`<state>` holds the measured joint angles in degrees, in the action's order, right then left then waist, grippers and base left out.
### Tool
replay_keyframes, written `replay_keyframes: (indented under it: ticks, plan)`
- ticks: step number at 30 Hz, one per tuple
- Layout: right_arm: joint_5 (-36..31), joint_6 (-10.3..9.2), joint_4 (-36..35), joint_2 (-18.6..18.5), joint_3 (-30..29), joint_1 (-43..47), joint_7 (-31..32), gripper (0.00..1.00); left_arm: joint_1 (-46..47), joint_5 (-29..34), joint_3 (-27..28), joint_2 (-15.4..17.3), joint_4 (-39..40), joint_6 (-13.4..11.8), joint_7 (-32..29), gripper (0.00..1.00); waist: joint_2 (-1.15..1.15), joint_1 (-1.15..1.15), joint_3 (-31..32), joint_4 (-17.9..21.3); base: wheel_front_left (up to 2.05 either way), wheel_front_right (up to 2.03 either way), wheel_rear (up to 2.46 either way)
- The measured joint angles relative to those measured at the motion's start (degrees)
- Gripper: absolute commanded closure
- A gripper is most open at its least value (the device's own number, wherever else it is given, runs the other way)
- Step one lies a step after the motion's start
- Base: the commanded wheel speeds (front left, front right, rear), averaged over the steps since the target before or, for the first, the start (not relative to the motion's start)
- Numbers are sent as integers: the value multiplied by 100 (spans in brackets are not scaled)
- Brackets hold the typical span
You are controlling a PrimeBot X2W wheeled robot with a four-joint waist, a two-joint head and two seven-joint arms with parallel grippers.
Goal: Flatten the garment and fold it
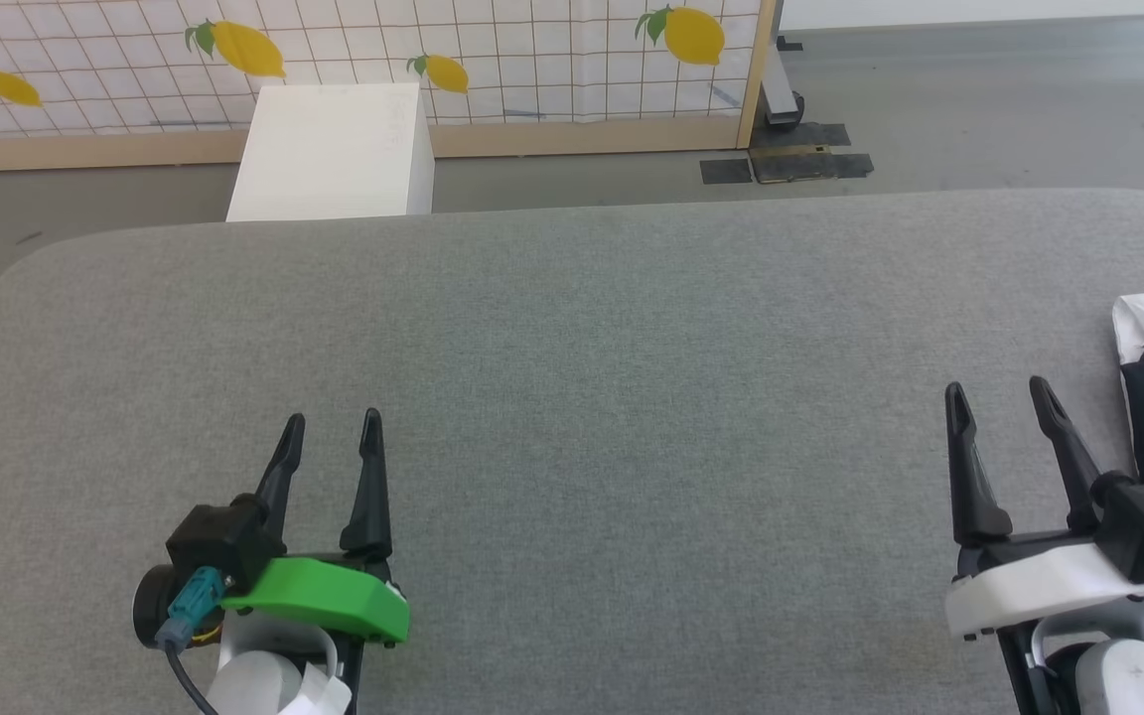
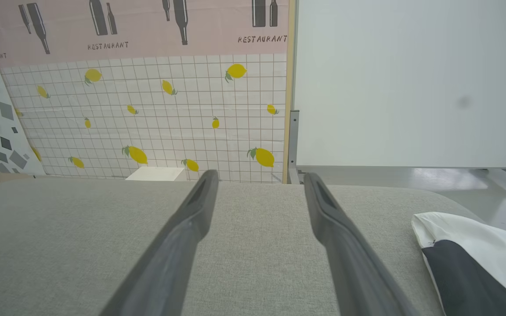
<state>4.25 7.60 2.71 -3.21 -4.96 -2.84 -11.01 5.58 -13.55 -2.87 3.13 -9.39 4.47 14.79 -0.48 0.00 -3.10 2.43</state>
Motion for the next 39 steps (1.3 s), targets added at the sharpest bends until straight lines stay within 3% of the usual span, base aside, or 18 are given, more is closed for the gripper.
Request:
replay_keyframes:
  ticks: [2,3,39]
  plan:
    - [1,0,0,3,0,56,0,0,-2,0,-5,0,-3,-1,0,0,0,0,10,-2,0,0,0]
    - [1,0,7,3,-3,66,0,100,3,2,-1,1,-2,0,-3,100,0,0,13,-3,0,0,0]
    - [-27,0,-1,3,58,66,145,100,-1,149,29,1,99,-44,-213,100,1,0,62,-39,0,0,0]
